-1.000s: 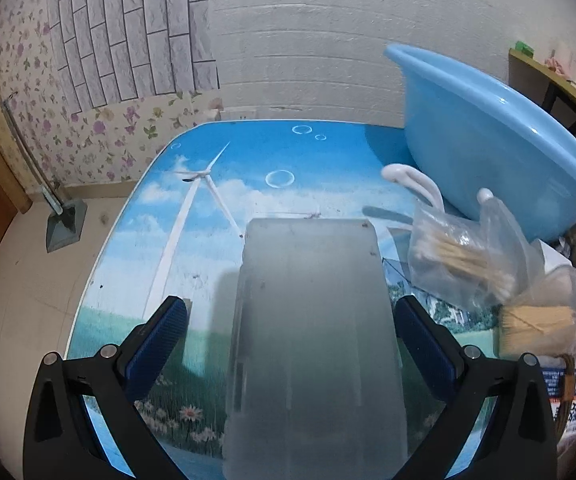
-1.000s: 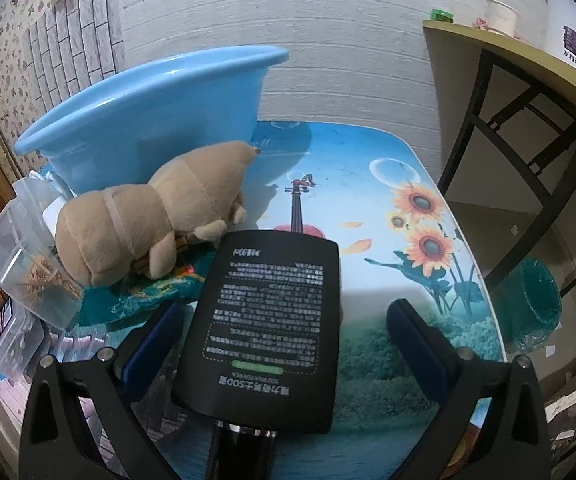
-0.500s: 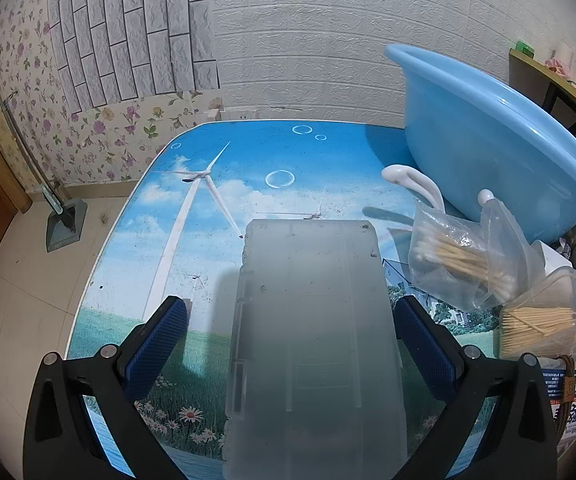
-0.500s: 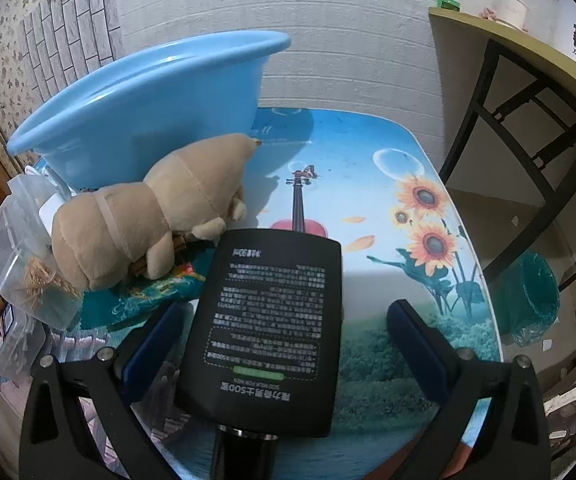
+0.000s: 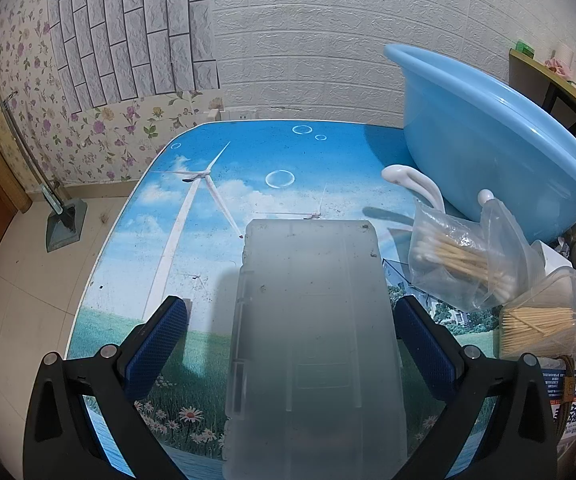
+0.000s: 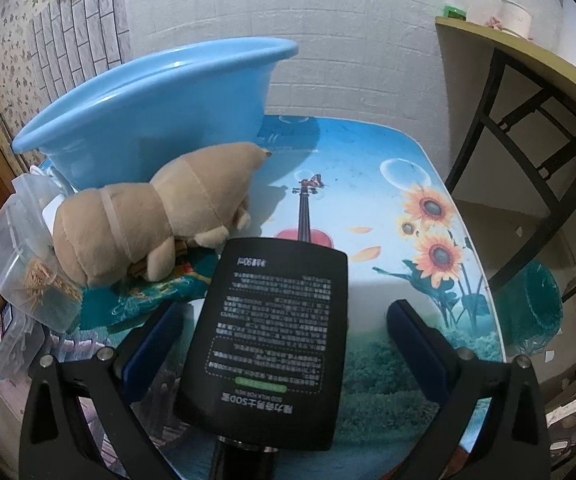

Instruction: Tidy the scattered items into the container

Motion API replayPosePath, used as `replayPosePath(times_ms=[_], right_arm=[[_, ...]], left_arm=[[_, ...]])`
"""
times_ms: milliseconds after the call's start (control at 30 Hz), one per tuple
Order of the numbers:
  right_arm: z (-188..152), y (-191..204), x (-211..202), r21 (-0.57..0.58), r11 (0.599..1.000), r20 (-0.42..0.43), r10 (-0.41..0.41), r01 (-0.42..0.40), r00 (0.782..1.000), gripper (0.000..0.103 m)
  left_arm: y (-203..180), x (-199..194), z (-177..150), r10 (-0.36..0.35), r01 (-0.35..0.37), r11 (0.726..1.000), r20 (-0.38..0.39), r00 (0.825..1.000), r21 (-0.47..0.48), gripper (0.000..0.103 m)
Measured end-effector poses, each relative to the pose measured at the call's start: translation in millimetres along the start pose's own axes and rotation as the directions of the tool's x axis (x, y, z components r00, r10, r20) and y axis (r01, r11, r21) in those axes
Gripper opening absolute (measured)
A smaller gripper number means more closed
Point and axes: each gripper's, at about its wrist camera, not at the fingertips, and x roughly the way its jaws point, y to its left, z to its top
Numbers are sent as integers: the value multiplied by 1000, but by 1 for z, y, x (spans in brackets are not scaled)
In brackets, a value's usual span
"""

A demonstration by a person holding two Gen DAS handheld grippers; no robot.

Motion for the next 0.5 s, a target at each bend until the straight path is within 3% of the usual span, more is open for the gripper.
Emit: replayPosePath(times_ms=[500], right_arm=[[-4, -1, 0, 8, 1000, 14, -7, 7, 1000, 103]], left_arm=[[0, 0, 0, 0, 0, 1000, 0, 1000, 0, 103]])
